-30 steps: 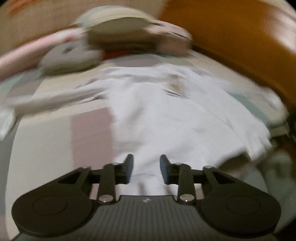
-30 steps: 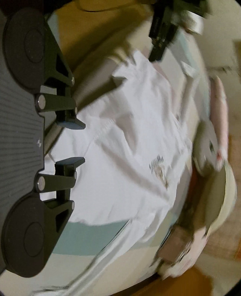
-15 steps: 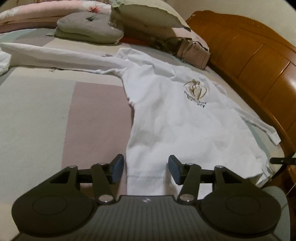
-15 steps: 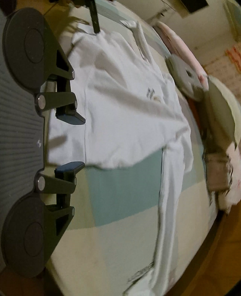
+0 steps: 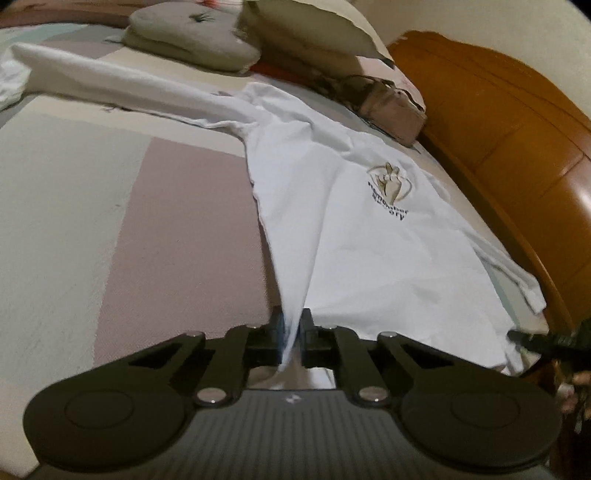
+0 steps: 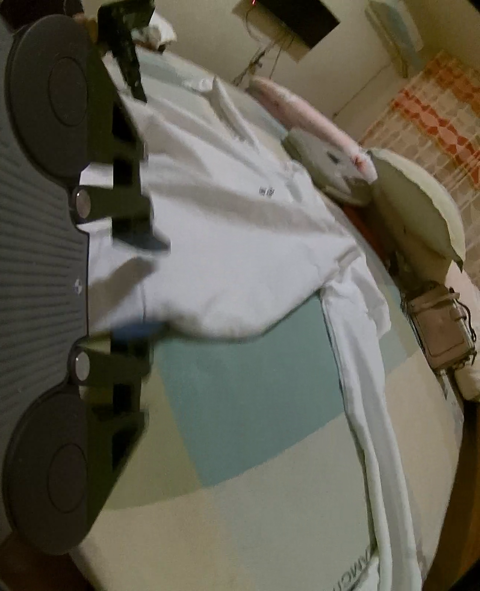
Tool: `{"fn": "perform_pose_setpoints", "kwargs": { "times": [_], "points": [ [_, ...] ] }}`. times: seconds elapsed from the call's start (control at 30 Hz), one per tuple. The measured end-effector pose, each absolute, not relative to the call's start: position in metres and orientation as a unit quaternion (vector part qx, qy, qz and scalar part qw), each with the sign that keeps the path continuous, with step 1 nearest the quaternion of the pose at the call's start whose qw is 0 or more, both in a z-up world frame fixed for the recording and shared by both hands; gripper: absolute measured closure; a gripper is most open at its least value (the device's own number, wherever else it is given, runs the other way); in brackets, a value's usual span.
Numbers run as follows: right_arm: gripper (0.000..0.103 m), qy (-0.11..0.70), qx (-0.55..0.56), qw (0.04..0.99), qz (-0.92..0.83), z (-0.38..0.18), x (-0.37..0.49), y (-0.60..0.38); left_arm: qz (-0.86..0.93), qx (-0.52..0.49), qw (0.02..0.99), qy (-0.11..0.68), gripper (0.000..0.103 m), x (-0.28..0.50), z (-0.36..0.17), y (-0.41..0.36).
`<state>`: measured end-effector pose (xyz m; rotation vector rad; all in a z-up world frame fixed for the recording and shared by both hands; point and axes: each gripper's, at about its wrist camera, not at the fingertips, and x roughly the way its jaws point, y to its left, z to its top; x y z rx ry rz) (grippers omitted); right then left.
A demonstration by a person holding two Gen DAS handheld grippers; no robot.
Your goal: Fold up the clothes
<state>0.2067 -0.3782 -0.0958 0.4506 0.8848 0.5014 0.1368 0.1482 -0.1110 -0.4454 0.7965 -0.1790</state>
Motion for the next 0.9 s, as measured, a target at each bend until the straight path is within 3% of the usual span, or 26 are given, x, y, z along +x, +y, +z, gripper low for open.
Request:
{"fn": "perform_pose_setpoints", "kwargs": {
  "times": [0.27,0.53,0.7,0.83,0.9],
  "points": [
    [0.086,0.403,0.163,0.866,0.247,-0.067,0.203,-0.376,-0.102,-0.205,0.911,0.344,0.102,0.111,-0.058,0.146],
    [0.088,0.435,0.129,0.866,0.209,-0.080,0.208,-0.393,-0.067,-0.206,0.892,0.396,0.100,0.105,-0.082,0.160],
    [0.082,0.427,0.146,0.870,0.198,-0.076,0.202,-0.401,-0.056,-0.205,0.883,0.418,0.092,0.107,-0.090,0.167],
    [0.070,0.412,0.158,0.876,0.194,-0.065,0.203,-0.408,-0.061,-0.211,0.894,0.390,0.062,0.114,-0.073,0.176],
    [0.067,0.408,0.169,0.876,0.192,-0.061,0.209,-0.409,-0.066,-0.211,0.899,0.378,0.061,0.123,-0.067,0.177]
  ]
}}
